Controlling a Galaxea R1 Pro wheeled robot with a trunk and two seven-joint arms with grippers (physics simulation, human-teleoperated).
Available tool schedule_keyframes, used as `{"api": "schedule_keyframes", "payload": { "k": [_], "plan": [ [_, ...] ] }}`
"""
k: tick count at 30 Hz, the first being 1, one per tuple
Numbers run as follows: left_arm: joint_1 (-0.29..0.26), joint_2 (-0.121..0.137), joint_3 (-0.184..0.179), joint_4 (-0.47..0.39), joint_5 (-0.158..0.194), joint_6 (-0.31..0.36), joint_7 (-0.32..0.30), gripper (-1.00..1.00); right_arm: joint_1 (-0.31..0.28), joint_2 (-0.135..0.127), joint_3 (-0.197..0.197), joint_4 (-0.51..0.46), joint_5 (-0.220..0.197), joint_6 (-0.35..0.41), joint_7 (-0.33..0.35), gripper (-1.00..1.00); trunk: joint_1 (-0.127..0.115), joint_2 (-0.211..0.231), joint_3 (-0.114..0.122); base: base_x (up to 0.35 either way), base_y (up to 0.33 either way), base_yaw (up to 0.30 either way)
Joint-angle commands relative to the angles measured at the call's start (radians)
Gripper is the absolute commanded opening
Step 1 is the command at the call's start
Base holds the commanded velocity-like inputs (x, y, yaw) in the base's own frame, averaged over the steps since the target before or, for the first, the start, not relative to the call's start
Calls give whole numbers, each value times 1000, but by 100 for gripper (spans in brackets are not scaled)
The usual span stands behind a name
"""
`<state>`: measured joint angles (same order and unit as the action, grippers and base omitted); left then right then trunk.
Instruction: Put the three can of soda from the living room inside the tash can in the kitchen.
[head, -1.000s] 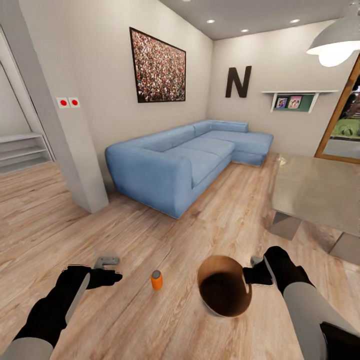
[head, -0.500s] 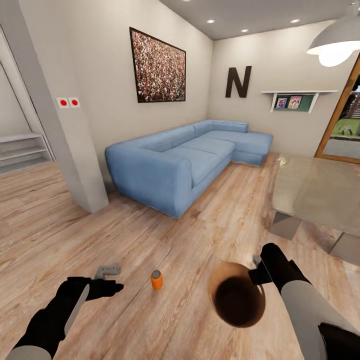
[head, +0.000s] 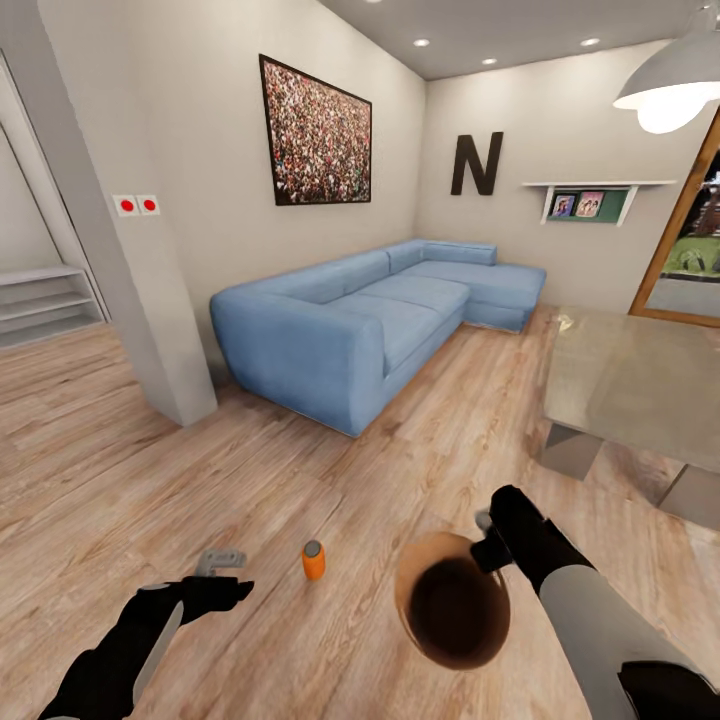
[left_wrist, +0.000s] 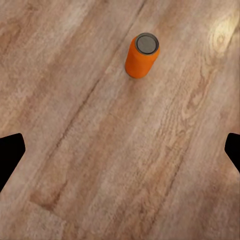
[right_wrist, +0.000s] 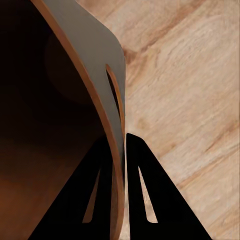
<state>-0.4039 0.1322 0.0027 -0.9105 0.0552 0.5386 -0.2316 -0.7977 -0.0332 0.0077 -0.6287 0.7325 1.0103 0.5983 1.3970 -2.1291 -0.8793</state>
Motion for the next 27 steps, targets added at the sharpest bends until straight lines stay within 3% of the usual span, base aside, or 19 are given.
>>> {"api": "schedule_keyframes", "payload": {
  "k": [1,27],
  "plan": [
    [0,0,0,0,0,0,0,100,0,0,-1,0,-318,8,4,-100,0,0,0,0,0,0],
    [1,0,-1,1,0,-2,0,100,1,1,4,-5,-317,10,5,-100,0,0,0,0,0,0]
  ]
}}
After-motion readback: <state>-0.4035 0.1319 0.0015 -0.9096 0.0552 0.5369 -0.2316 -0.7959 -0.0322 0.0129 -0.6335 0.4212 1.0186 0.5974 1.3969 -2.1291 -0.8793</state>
